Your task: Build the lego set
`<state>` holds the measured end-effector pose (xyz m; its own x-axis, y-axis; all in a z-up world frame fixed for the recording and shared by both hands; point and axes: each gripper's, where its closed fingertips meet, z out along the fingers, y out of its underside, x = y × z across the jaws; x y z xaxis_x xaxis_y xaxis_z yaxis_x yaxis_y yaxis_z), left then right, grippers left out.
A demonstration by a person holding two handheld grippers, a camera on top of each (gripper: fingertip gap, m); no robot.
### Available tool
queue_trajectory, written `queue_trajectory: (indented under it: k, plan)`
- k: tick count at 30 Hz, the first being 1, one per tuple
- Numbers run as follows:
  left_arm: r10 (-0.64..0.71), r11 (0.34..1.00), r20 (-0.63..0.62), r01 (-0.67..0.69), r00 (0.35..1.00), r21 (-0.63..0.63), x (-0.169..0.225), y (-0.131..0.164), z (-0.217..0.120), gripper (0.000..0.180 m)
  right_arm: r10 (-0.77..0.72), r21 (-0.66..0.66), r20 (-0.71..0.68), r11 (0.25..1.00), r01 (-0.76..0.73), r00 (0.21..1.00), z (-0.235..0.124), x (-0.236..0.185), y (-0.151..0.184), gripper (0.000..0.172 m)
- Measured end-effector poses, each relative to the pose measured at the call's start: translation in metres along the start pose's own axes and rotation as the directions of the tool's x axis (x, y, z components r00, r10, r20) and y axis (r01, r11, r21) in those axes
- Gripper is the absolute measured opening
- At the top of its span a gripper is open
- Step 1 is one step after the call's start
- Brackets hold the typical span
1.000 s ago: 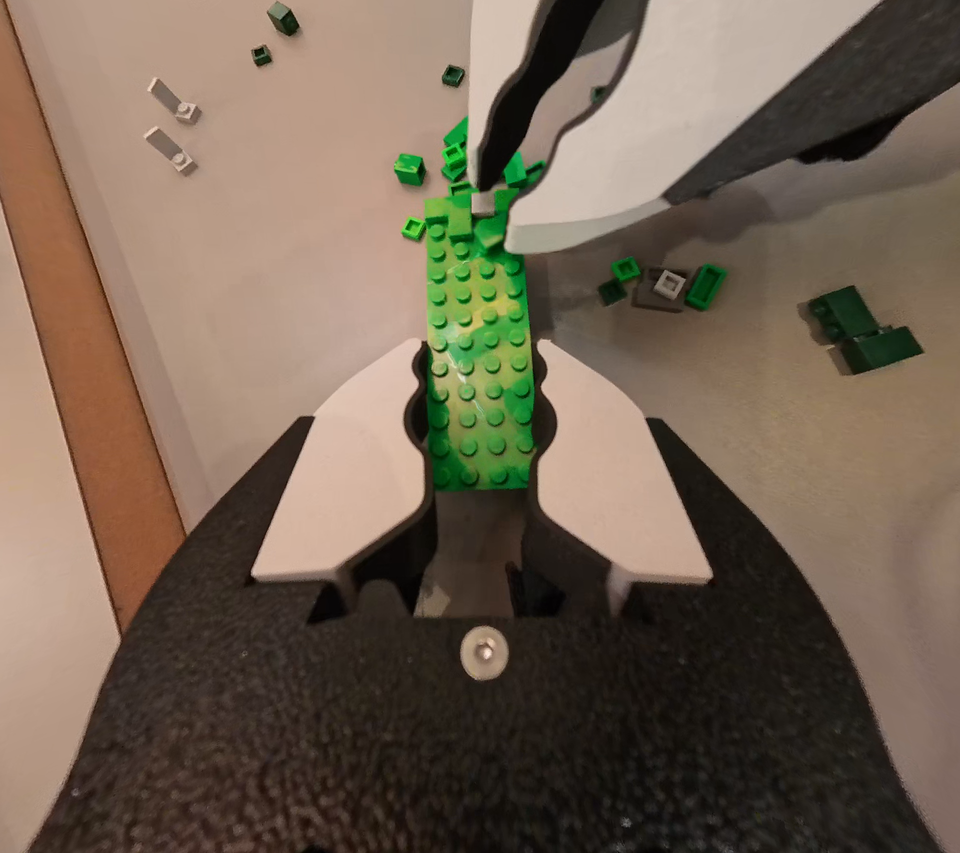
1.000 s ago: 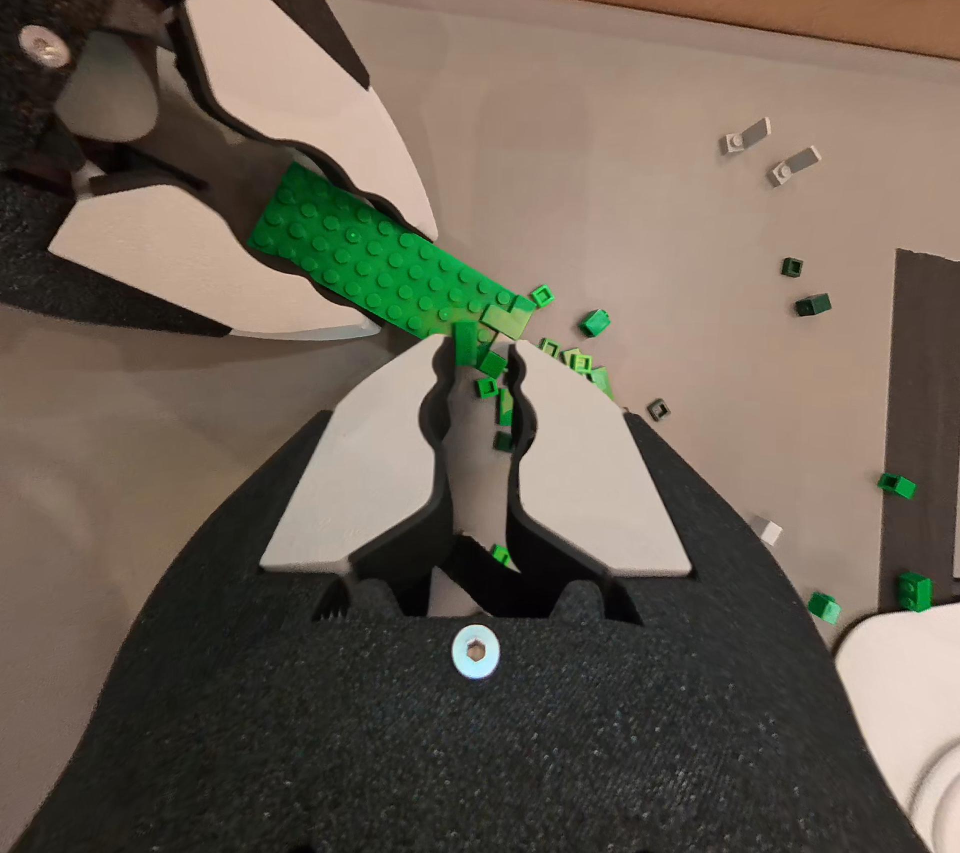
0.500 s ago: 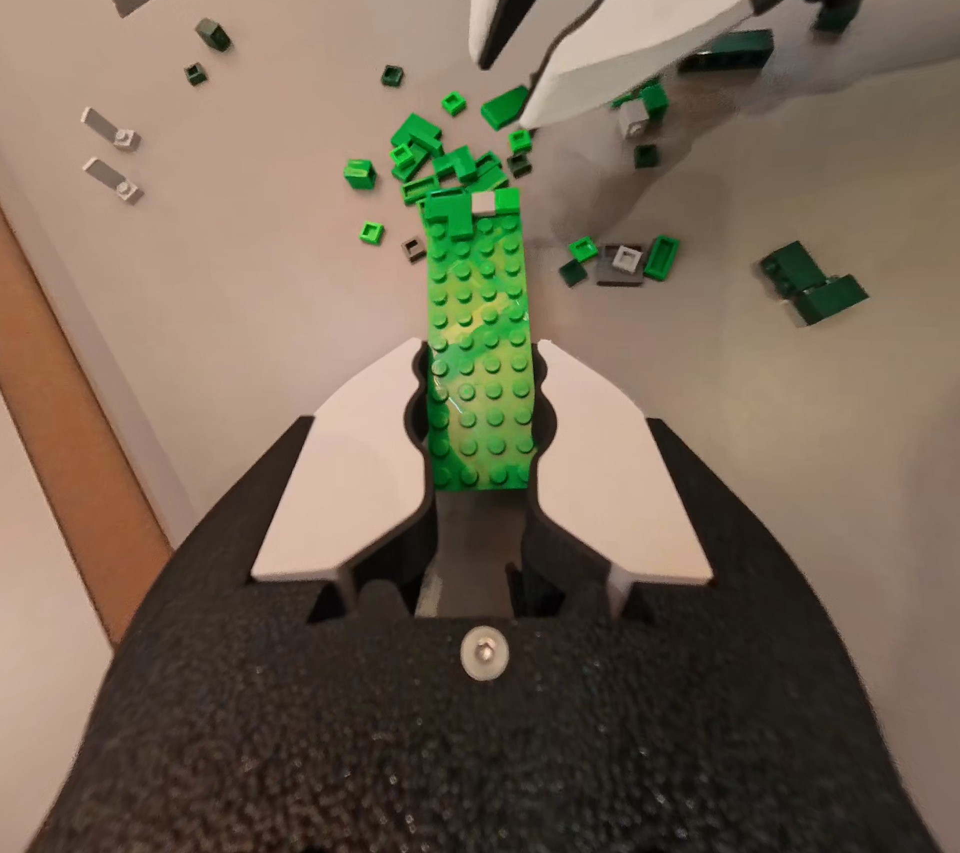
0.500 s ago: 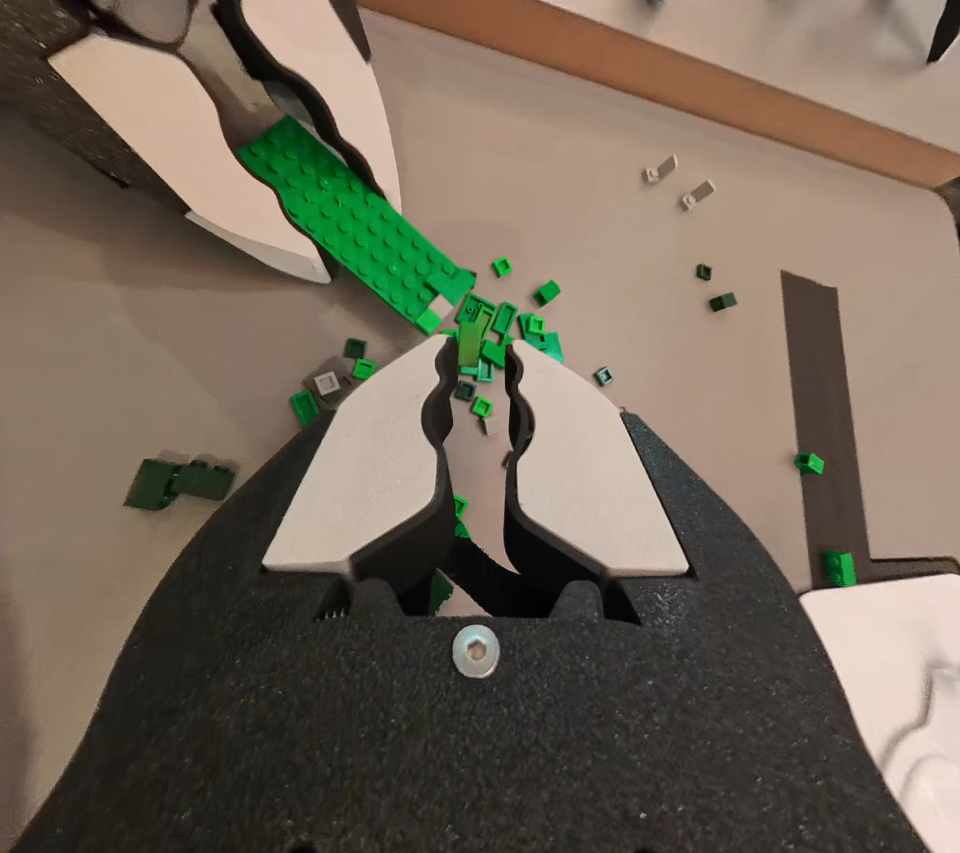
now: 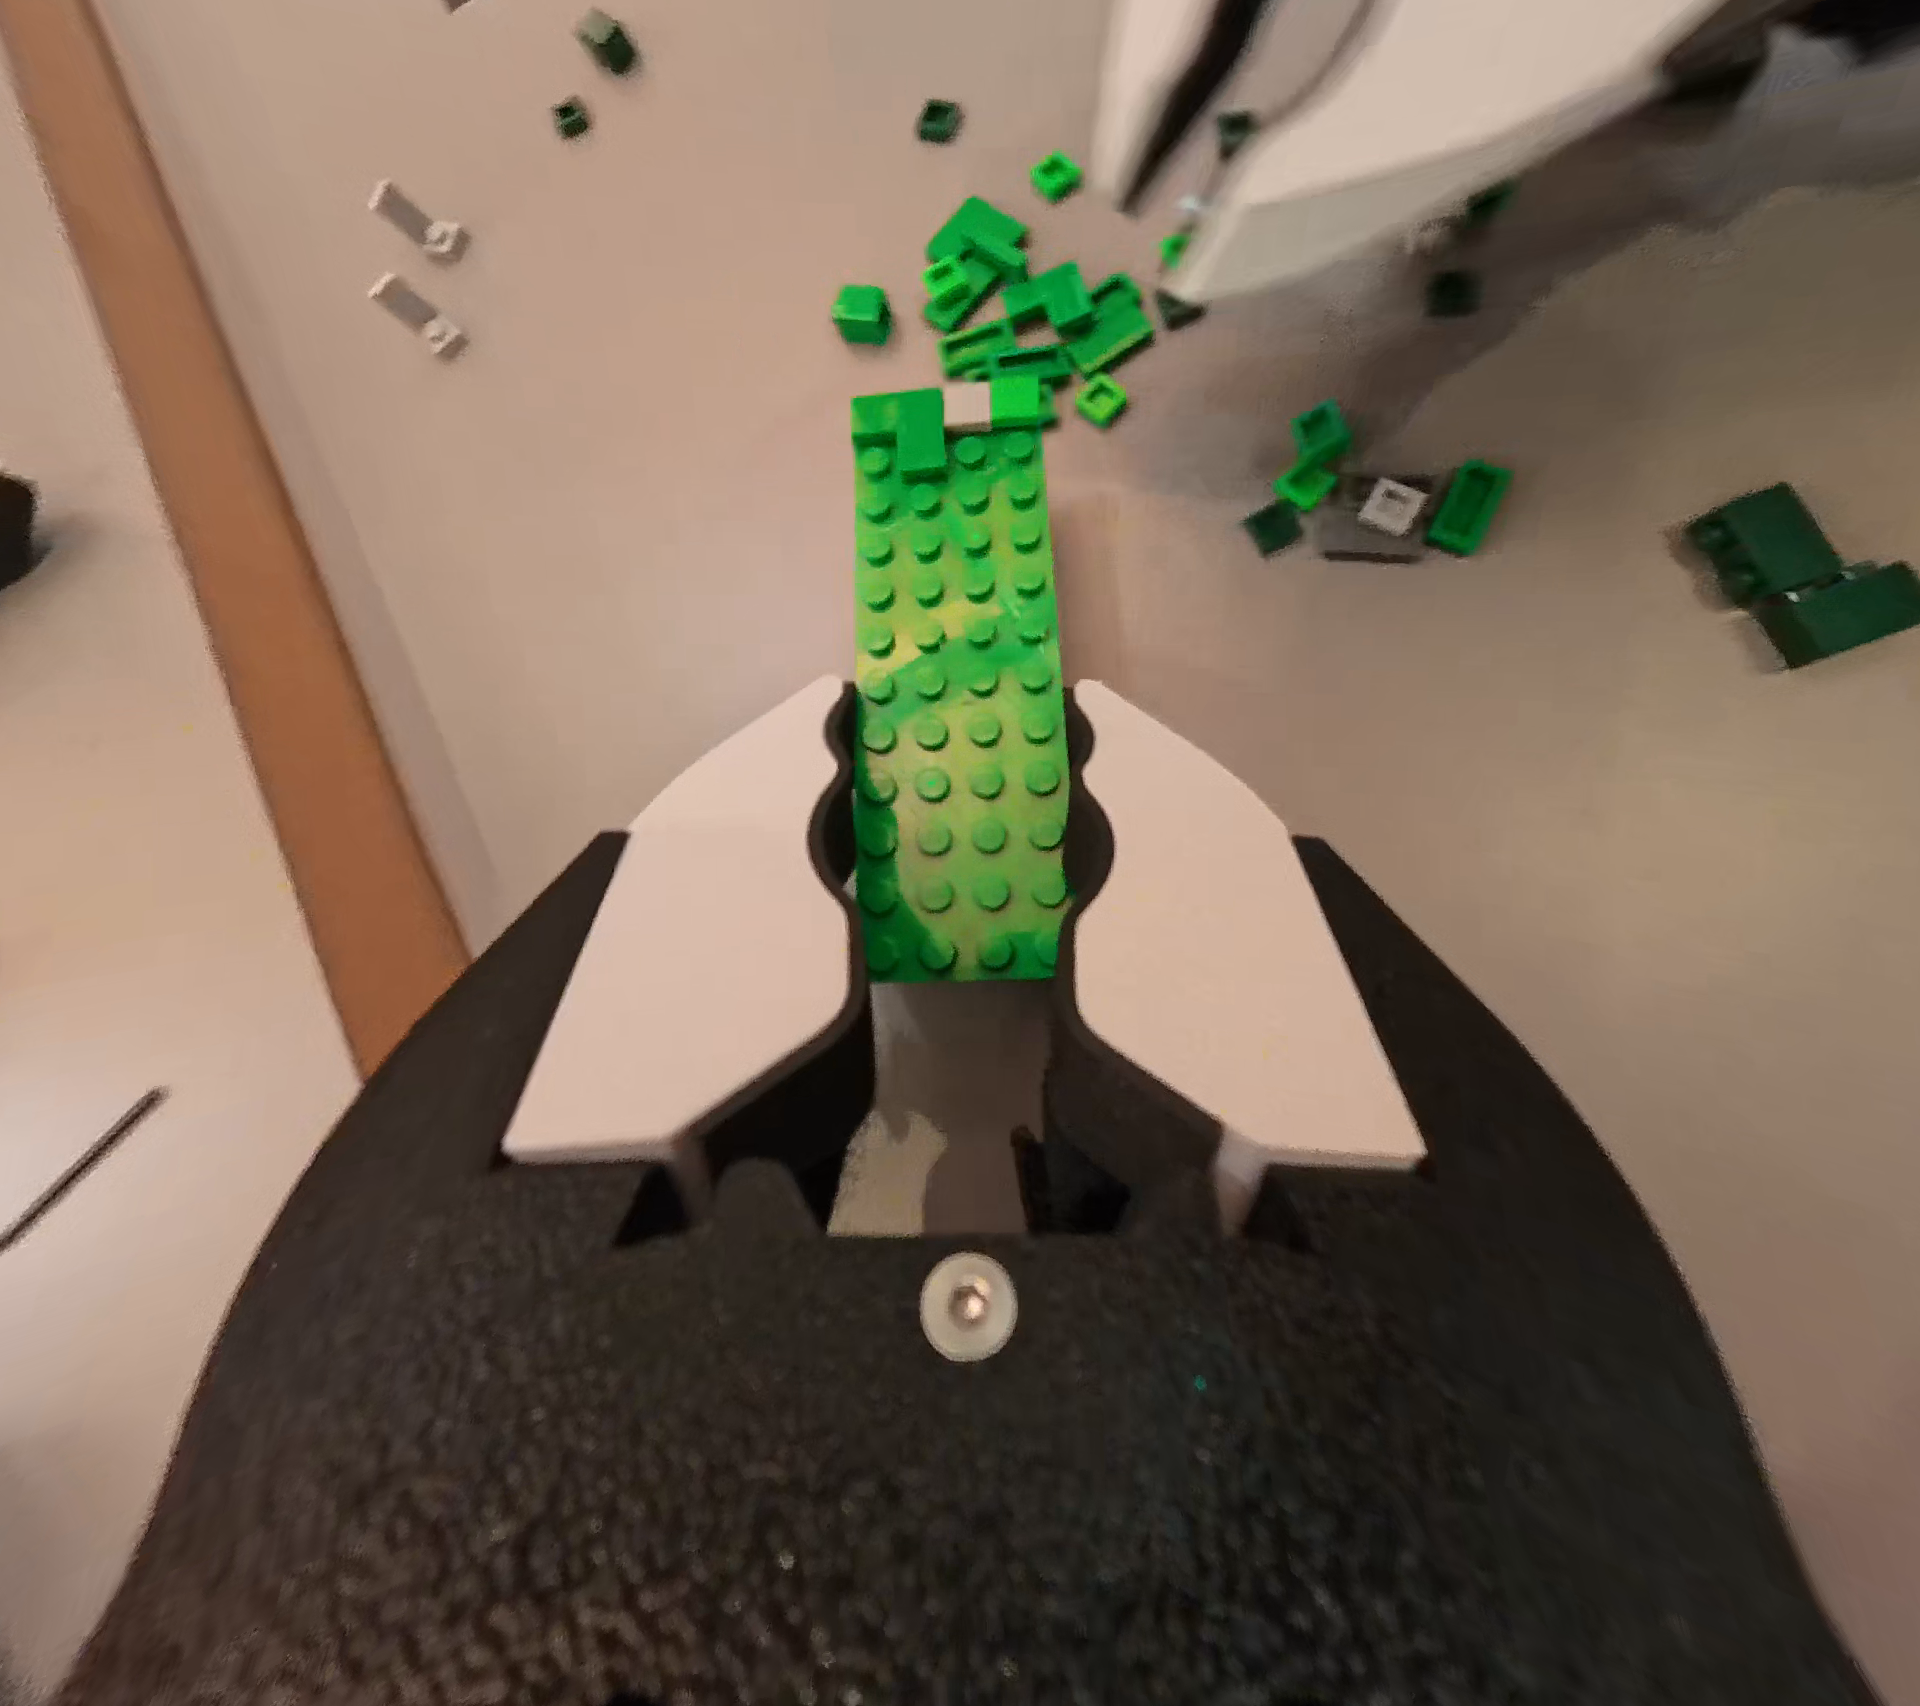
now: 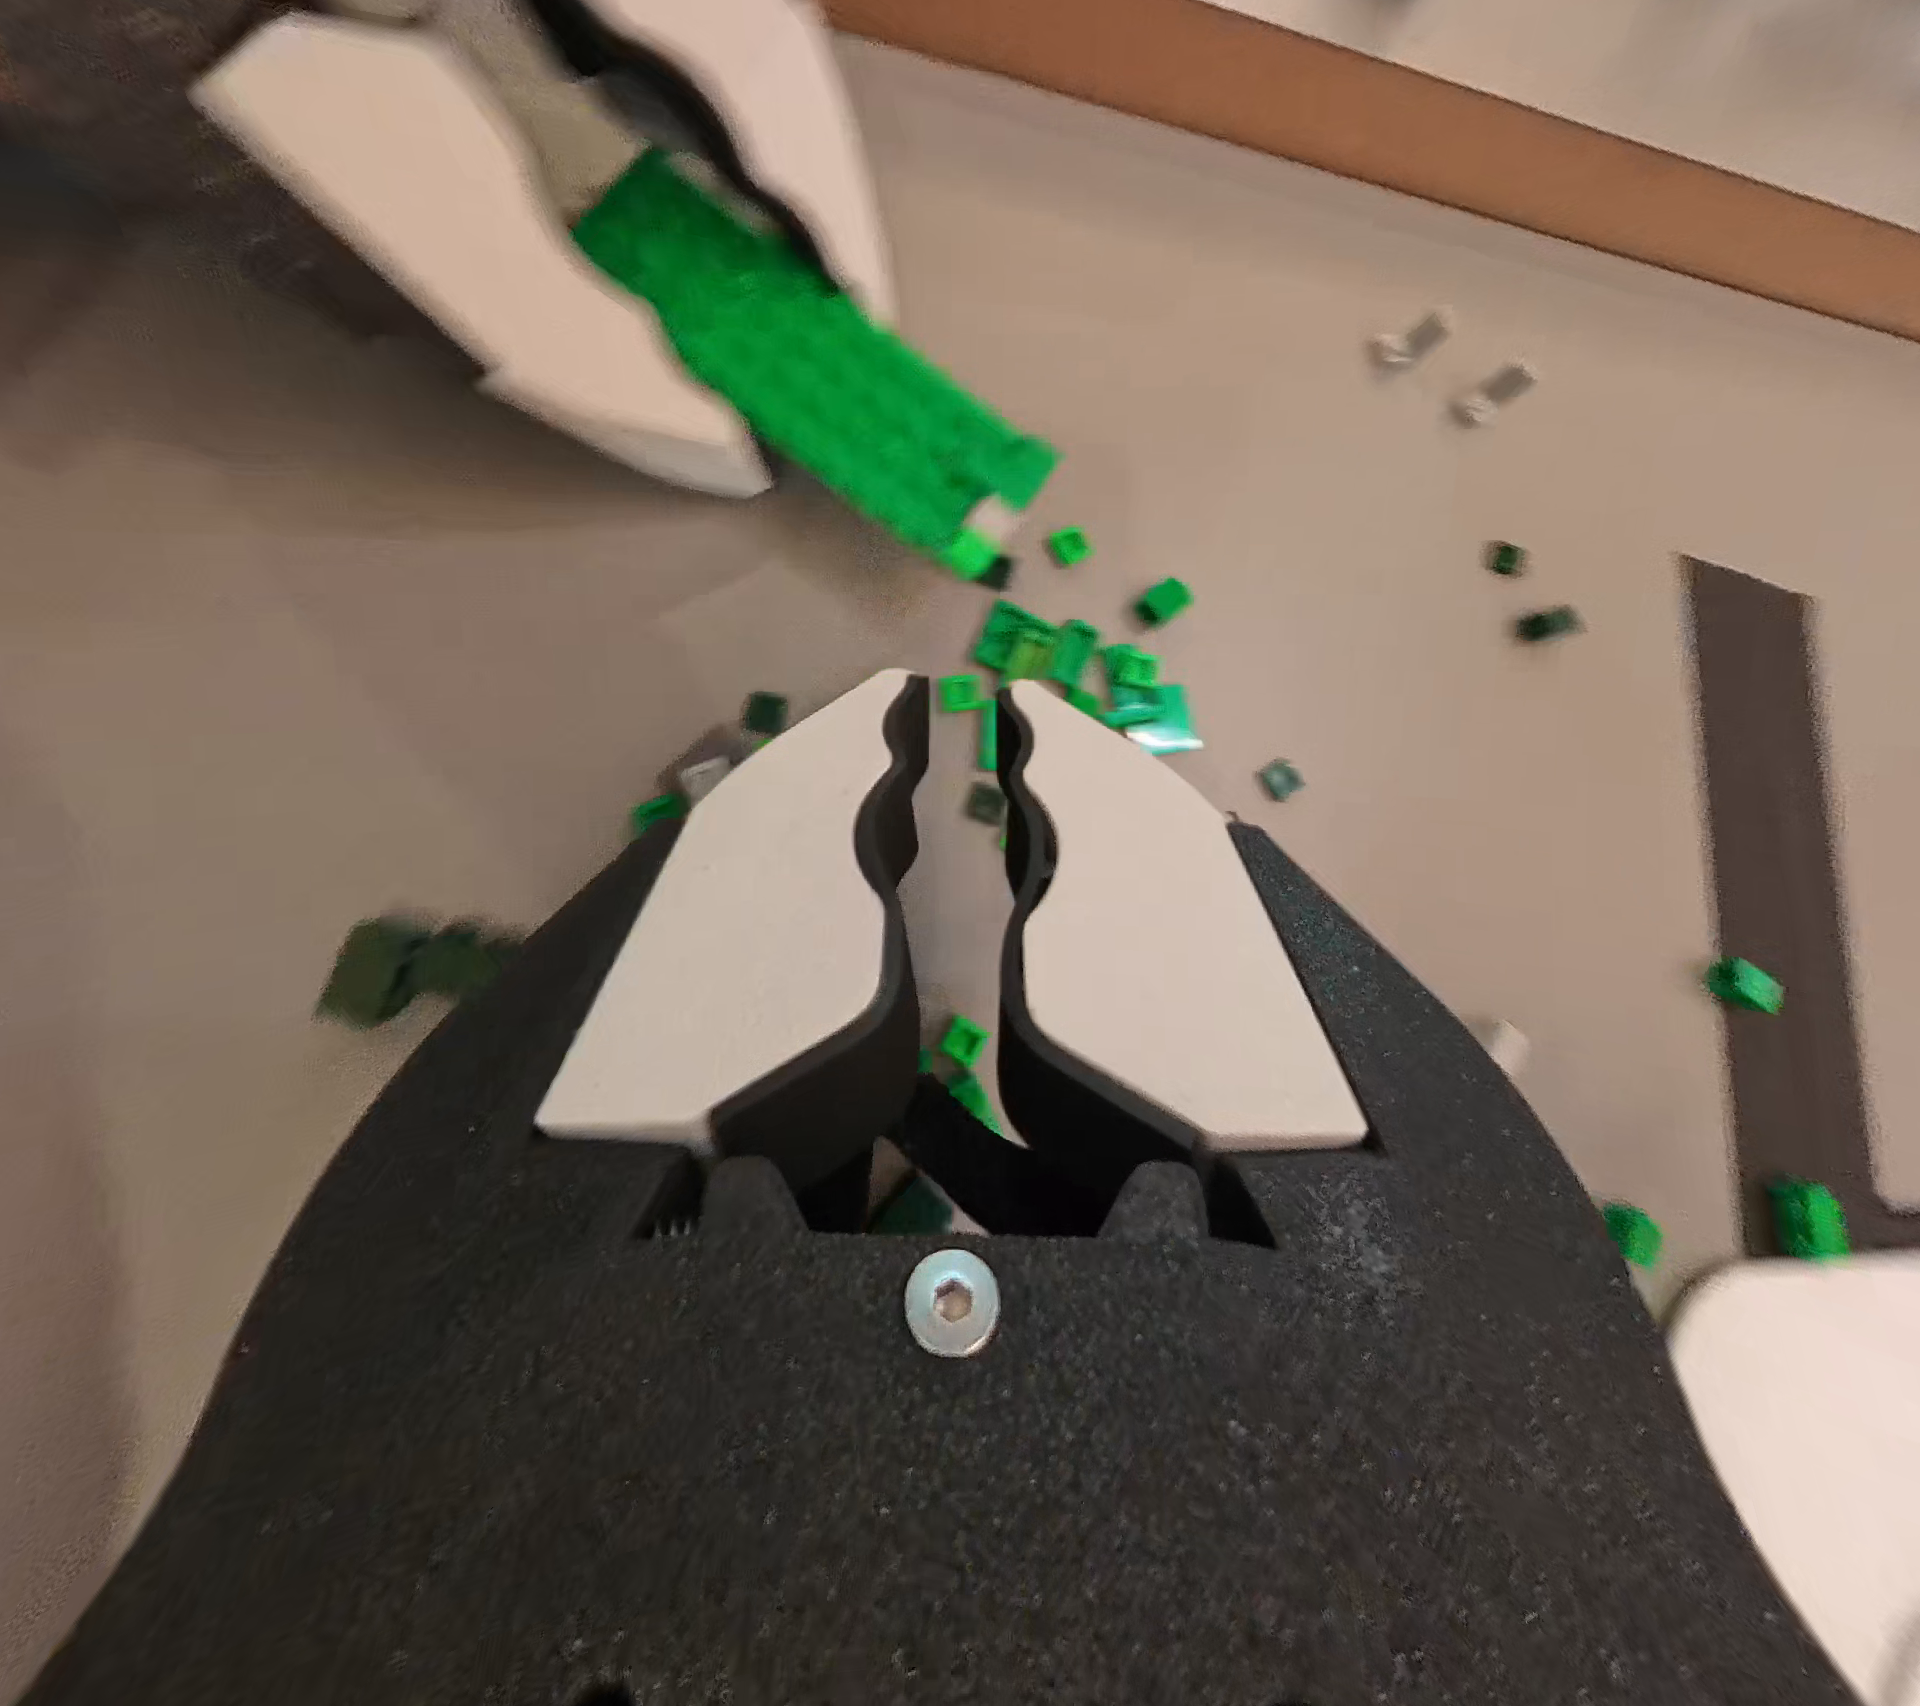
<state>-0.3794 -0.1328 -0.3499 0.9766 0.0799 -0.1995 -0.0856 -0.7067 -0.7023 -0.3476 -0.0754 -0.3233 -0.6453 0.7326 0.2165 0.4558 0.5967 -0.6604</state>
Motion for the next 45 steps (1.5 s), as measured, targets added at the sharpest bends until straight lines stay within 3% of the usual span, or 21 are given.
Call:
queue_trajectory:
  k: [3,6,10,15,20,24,29,32,34,38,40,45]
  plan:
    - [-0.051,0.998,0.018,0.05,0.999,0.046,-0.009,-0.004,-0.006,0.036,-0.14,-0.01,0.18,0.989,0.145,0.974,-0.003,-0.029,0.01,0.013]
    - [-0.04,0.998,0.023,0.039,0.999,0.041,-0.01,-0.003,-0.007,0.036,-0.324,-0.038,0.177,0.941,0.336,0.929,-0.002,-0.028,0.026,0.014]
    - [0.0,1.0,0.008,0.0,1.0,0.02,-0.004,-0.001,-0.004,0.036,-0.383,0.02,0.281,0.919,0.394,0.88,0.0,-0.034,0.028,0.014]
    - [0.031,0.999,-0.014,-0.031,0.999,0.007,0.001,-0.001,-0.002,0.036,-0.558,-0.017,0.318,0.805,0.593,0.767,0.006,-0.025,0.036,0.014]
    - [0.055,0.998,-0.041,-0.055,0.998,0.004,0.005,-0.001,-0.003,0.036,-0.573,0.007,0.463,0.765,0.643,0.676,0.011,-0.029,0.033,0.014]
    - [0.07,0.997,-0.057,-0.069,0.996,0.019,0.009,-0.005,-0.006,0.036,-0.488,-0.053,0.51,0.804,0.592,0.709,0.009,-0.027,0.036,0.007]
    - [0.1,0.992,-0.095,-0.093,0.99,0.081,0.02,-0.018,-0.015,0.036,-0.372,-0.063,0.351,0.906,0.418,0.859,-0.038,-0.033,0.041,0.007]
    - [0.198,0.968,-0.278,-0.142,0.94,0.208,0.068,-0.04,-0.026,0.036,-0.259,-0.044,0.123,0.963,0.266,0.958,-0.087,-0.042,0.049,0.007]
    - [0.288,0.943,-0.361,-0.196,0.887,0.27,0.109,-0.054,-0.036,0.036,-0.188,-0.011,-0.055,0.982,0.188,0.981,-0.124,-0.052,0.062,0.007]
    - [0.357,0.932,-0.482,-0.266,0.8,0.247,0.195,-0.064,-0.036,0.036,-0.049,0.058,-0.321,0.996,0.071,0.946,-0.191,-0.082,0.103,0.007]
    - [0.373,0.928,-0.518,-0.311,0.77,0.207,0.231,-0.062,-0.033,0.036,-0.008,0.099,-0.383,0.994,0.05,0.924,-0.213,-0.1,0.124,0.007]
    - [0.292,0.95,-0.584,-0.301,0.758,0.085,0.286,-0.057,-0.014,0.037,0.021,0.185,-0.571,0.977,0.105,0.82,-0.241,-0.122,0.153,0.007]
